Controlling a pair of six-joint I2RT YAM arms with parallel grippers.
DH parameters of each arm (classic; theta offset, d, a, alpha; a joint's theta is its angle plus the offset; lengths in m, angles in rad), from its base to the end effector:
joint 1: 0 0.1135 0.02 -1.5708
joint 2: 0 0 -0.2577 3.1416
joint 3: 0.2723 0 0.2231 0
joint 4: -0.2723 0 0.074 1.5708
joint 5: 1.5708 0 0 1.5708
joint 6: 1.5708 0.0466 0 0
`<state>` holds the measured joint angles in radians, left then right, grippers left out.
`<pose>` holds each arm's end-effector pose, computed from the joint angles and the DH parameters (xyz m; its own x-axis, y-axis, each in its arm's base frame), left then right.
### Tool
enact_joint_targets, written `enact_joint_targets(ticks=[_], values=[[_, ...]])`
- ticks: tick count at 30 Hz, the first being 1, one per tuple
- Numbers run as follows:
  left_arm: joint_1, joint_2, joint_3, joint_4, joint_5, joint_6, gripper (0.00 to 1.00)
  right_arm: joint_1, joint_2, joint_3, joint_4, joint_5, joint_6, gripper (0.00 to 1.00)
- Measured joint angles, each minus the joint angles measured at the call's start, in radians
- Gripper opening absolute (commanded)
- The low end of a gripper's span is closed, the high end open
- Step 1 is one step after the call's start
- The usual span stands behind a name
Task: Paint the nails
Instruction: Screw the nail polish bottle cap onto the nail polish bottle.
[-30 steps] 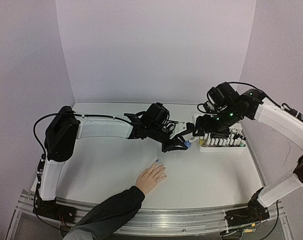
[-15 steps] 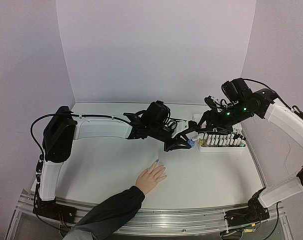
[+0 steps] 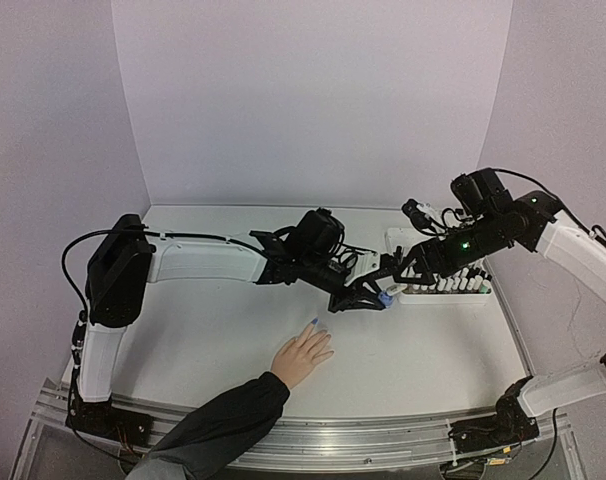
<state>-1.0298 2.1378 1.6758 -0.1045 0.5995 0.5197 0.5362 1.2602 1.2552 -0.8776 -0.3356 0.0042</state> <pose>0.2207 -0.4185 0.2284 0.2333 0.4078 -0.8828 0.9643 -0.2136 0.1562 0.1911 0.1314 0.3267 -0.6668 -0.3916 -0.6341 -0.6594 0.7065 0.2570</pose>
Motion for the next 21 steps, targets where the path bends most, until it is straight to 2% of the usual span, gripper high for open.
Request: enact_joint_targets(ticks=[6, 10, 15, 21], values=[[-0.003, -0.007, -0.013, 0.001, 0.028, 0.013, 0.0, 0.0, -0.003, -0.005, 0.009, -0.025, -0.108, 0.86], [-0.015, -0.012, -0.024, 0.0, 0.032, 0.022, 0.0, 0.0, -0.057, -0.068, 0.047, -0.05, -0.208, 0.91], [-0.009, -0.012, -0.031, -0.003, -0.011, 0.0, 0.0, 0.047, -0.137, -0.104, 0.048, -0.124, -0.311, 0.92], [0.005, -0.012, -0.031, -0.003, -0.024, -0.001, 0.0, 0.047, -0.141, -0.12, 0.055, -0.13, -0.387, 0.88]])
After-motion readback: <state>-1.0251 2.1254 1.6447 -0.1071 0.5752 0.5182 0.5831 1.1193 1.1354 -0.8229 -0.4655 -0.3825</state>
